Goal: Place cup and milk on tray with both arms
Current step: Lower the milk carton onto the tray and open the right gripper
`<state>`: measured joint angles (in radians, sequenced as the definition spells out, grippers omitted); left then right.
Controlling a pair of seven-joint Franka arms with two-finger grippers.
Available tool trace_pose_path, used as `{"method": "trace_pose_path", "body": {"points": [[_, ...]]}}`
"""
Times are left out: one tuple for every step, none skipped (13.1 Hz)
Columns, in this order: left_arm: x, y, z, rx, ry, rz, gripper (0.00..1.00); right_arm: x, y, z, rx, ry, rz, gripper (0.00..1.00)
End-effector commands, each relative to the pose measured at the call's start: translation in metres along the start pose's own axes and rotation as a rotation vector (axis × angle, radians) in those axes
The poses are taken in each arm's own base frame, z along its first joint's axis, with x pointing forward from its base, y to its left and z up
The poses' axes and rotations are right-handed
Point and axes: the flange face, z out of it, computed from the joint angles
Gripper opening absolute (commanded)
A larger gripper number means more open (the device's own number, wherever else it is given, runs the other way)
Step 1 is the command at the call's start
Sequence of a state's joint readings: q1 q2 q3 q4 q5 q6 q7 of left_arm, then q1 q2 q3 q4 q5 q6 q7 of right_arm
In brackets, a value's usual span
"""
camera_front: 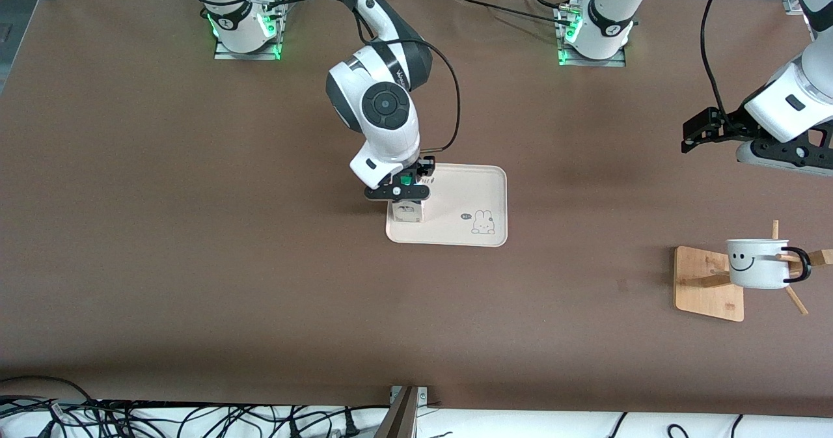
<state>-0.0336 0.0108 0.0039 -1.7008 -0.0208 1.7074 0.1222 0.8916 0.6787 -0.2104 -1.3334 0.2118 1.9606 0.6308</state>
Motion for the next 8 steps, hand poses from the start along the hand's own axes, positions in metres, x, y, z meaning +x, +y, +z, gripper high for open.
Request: {"method": "trace_pose_path", "body": {"points": [[0.005,0.000,-0.003,0.016,-0.012,0.002,1.00,-0.001,-0.009,-0.011,0.026,0.011,0.012,1.00],[0.005,0.000,-0.003,0.016,-0.012,0.002,1.00,-0.001,-0.011,-0.019,0.034,0.020,0.007,1.00],[0.005,0.000,-0.003,0.016,-0.012,0.002,1.00,-0.002,-0.010,-0.040,0.052,0.034,0.005,1.00],[0.005,0.000,-0.003,0.016,-0.012,0.002,1.00,-0.002,-0.007,-0.055,0.066,0.046,0.005,1.00],[0.005,0.000,-0.003,0.016,-0.012,0.004,1.00,-0.001,-0.002,-0.075,0.085,0.064,0.005,1.00],[0.005,-0.001,-0.003,0.016,-0.012,0.002,1.00,0.001,0.008,-0.093,0.092,0.066,0.014,1.00],[0.005,-0.001,-0.003,0.016,-0.013,0.002,1.00,0.008,0.027,-0.108,0.086,0.050,0.037,1.00],[0.005,-0.001,-0.003,0.016,-0.013,0.002,1.00,0.016,0.046,-0.129,0.095,0.051,0.059,1.00]]}}
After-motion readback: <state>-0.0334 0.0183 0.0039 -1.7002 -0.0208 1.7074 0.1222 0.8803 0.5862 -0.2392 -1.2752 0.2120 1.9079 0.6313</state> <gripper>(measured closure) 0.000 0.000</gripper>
